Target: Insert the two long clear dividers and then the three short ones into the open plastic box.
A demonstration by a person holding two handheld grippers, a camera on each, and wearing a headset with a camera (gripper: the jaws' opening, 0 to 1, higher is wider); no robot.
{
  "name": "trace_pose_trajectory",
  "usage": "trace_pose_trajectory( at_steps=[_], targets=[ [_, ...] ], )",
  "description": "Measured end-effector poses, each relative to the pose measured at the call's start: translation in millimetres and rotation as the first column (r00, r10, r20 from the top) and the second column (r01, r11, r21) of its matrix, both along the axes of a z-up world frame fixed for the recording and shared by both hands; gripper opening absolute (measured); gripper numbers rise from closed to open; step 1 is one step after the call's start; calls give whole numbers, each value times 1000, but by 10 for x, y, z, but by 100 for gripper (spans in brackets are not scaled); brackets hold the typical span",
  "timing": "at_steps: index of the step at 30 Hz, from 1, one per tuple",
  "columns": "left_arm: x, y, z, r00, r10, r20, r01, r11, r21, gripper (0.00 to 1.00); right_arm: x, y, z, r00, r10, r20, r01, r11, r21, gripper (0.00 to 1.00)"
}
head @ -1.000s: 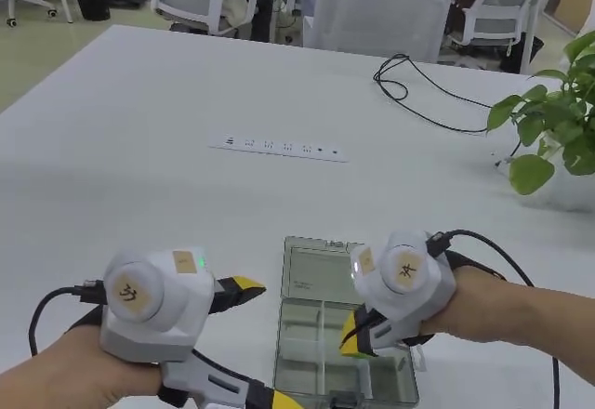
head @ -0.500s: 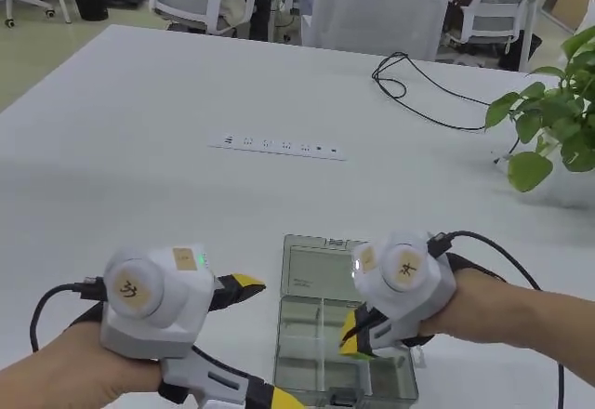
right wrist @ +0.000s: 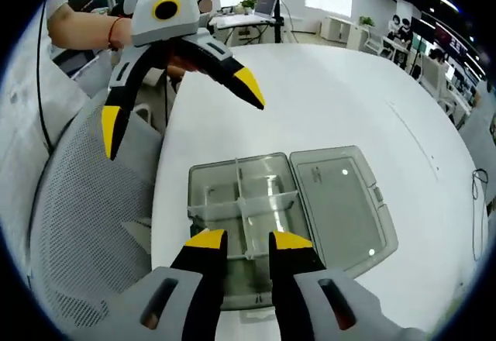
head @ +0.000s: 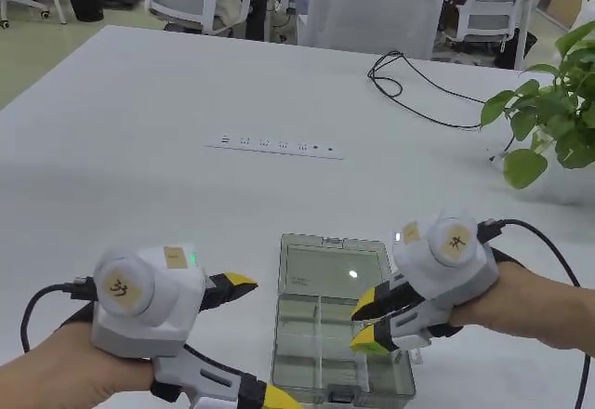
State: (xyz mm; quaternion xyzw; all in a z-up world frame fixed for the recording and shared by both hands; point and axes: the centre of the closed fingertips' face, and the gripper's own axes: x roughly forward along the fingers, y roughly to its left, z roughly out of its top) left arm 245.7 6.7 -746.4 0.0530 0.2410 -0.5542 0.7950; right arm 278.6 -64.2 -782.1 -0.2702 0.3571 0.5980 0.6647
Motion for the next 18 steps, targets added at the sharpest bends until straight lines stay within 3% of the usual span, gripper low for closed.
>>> trace_pose_trajectory(
  at_steps=[5,18],
  targets=[
    [8,9,9,1000,4,2,-4,1000,-1,100,-3,-90,116,999,-36,-6,36,999,40,28],
    [-3,23,4,1000,1,3,-1,1000,9,100,-51,-506,216,997,-74,11,74,997,37,42]
  ],
)
